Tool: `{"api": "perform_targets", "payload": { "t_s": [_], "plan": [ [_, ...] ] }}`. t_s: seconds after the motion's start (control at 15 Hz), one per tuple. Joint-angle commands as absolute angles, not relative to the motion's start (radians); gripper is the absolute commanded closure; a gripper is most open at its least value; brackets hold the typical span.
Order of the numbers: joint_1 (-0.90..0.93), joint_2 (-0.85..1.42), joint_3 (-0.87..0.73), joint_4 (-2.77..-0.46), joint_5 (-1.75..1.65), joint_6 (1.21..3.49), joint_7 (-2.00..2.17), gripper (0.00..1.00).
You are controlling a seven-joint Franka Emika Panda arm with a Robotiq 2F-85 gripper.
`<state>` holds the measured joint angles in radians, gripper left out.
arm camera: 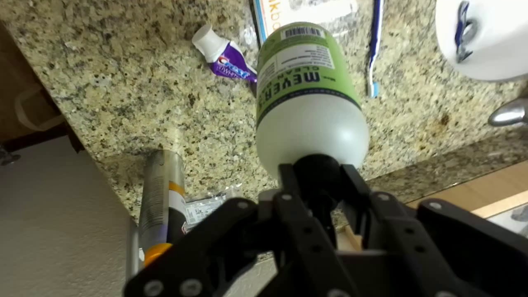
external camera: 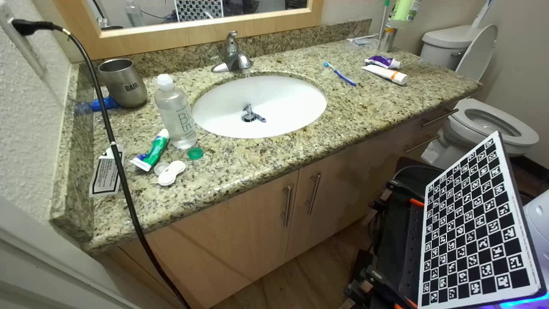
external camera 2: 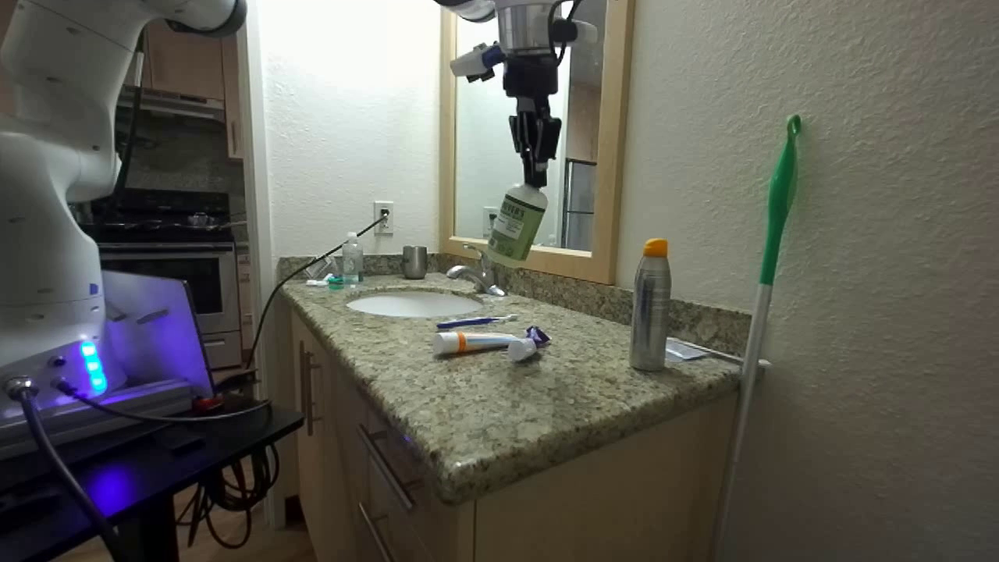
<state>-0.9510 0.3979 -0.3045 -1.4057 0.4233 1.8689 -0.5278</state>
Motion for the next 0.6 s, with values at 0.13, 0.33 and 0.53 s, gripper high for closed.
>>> {"api": "perform_targets", "payload": {
  "t_s": [0.13,0.33,0.53],
  "plan": [
    [-0.956,0.589,-0.272,-1.247,0.390,2.099,-0.306,0.92],
    [-0.943,0.711,-0.285,-1.190,0.280,2.264,-0.178,0.92],
    [-0.937,0.771,-0.302,-1.183,0.127,2.255,-0.112,0.92]
  ]
}}
